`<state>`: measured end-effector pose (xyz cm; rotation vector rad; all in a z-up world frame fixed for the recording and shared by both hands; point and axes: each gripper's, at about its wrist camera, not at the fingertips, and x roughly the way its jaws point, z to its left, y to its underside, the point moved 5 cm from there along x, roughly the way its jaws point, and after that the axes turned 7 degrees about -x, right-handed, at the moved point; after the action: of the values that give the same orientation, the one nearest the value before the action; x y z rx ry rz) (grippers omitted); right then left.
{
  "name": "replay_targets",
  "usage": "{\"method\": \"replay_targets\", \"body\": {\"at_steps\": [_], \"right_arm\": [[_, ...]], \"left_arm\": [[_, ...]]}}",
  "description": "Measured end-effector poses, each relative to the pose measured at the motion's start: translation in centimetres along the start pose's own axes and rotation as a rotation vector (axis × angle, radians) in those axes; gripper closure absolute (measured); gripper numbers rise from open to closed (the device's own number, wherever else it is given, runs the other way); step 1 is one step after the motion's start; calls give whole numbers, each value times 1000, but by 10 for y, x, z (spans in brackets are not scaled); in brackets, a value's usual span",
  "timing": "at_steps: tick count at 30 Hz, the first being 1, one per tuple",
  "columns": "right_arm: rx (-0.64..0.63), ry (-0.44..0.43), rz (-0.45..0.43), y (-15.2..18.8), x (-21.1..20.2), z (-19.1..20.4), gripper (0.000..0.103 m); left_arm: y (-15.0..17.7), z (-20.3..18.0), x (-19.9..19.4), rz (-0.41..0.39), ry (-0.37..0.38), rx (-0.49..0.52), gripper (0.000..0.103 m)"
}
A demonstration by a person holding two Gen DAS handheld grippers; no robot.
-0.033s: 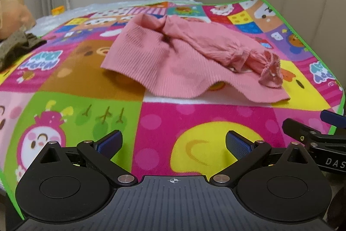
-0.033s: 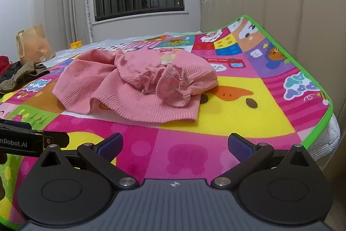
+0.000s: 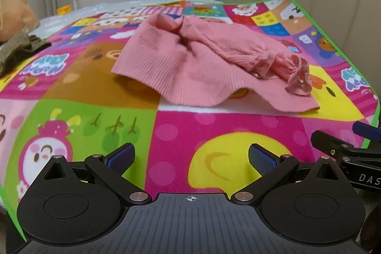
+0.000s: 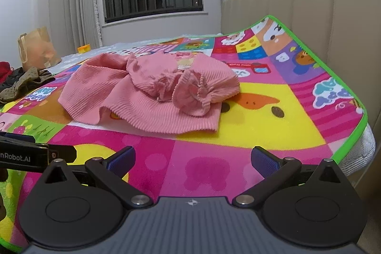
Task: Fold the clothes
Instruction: 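Approach the crumpled pink sweater with both grippers open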
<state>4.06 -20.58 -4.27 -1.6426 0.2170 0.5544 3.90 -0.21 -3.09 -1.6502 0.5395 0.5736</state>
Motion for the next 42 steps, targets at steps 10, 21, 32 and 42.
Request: {"method": "replay_targets", "body": {"at_steps": [10,21,32,42], "right_arm": [[58,-33,52,5,5,-1,0],[35,-29,57,-3,6,-4,0],[43,-43,50,-3,4,-7,0],[46,-51,51,-6,10,-13,0]], "left_arm": [[5,2,6,29,-4,-16,0],[4,-2,4,43,-8,-13,0],[5,-6,3,54,-17,-10,0],[0,-10,7,48,-31,5,0]]}}
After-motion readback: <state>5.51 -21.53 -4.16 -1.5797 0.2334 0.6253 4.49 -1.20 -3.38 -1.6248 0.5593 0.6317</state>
